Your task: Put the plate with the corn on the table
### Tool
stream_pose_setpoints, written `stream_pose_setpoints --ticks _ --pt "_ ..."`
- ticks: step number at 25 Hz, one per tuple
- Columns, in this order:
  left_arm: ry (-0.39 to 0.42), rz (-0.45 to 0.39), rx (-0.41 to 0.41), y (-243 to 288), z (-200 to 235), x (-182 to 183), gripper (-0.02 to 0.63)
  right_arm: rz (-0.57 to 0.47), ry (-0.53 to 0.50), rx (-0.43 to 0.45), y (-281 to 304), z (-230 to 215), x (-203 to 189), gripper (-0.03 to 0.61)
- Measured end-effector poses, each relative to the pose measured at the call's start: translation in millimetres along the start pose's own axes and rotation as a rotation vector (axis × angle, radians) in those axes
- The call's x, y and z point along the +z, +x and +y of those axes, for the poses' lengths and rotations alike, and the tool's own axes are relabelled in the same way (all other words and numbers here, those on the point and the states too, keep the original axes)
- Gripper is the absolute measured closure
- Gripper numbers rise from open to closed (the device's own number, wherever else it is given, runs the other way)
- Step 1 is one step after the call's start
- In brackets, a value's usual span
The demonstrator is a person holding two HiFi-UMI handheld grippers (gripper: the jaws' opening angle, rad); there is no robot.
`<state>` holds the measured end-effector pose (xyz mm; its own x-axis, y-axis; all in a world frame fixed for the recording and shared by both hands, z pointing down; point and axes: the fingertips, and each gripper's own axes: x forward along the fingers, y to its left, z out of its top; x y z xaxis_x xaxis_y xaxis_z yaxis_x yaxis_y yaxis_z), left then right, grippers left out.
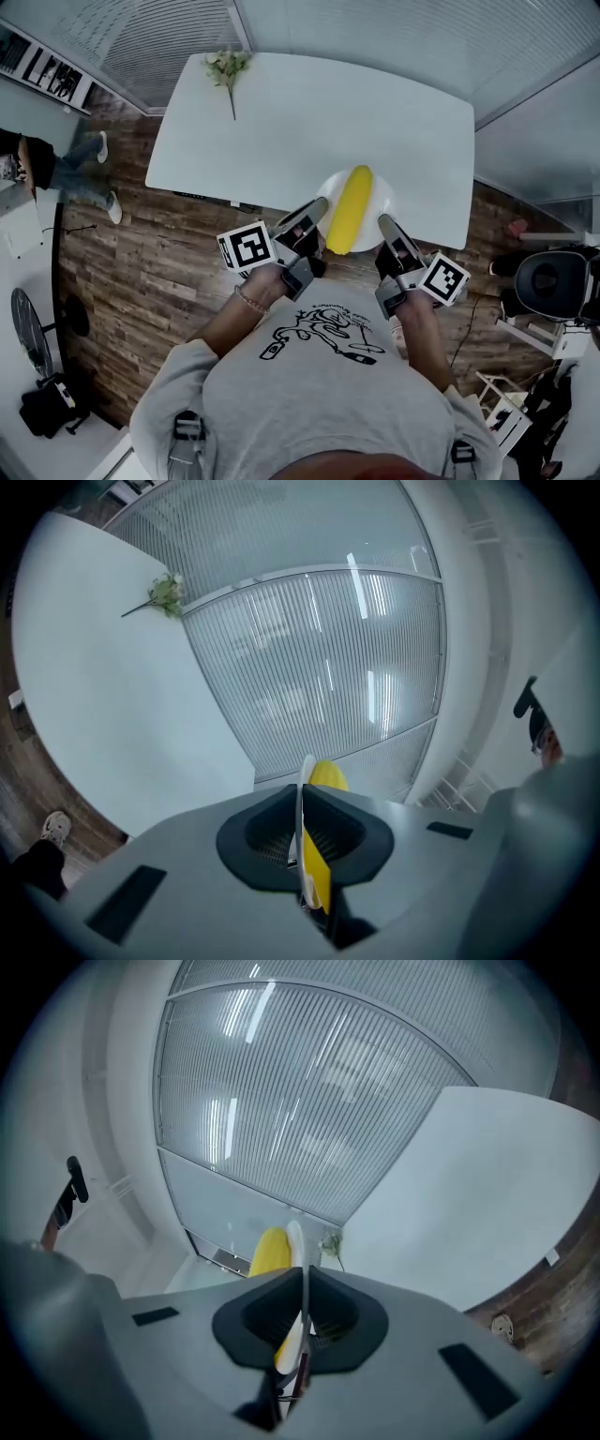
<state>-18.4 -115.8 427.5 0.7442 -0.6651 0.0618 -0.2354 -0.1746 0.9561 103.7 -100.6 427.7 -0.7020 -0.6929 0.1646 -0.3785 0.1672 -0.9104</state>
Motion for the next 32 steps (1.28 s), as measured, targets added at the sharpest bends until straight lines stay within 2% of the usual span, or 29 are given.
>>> stream_pose_setpoints --ticks 4,9,16,21,28,32 --pt "0.025 0.009 -0.004 19.4 16.4 42.1 0.583 -0.003 0.003 -0.006 43.4 -6.7 19.9 0.561" --pt "0.040 0.026 -0.008 32.9 20.6 65.9 0.583 -0.023 -0.001 -0.007 64.2 -6.2 34.7 0.561" --pt "0.053 0.051 -0.017 43.2 19.7 72.2 0.583 -0.043 -0.006 -0.013 68.3 -6.7 44.0 0.561" --pt "0.063 0.090 0.004 77.7 38.4 81.6 0.583 -0.037 0.009 -0.042 83.9 -33.6 71.0 0.561" --pt "0.085 0.153 0.024 91.0 62.2 81.4 0.583 -0.015 0.042 -0.073 94.5 -62.5 71.6 0.560" --pt "0.093 0.185 0.037 94.8 75.6 78.3 0.581 -0.003 0.008 -0.080 101.6 -72.6 73.6 0.557"
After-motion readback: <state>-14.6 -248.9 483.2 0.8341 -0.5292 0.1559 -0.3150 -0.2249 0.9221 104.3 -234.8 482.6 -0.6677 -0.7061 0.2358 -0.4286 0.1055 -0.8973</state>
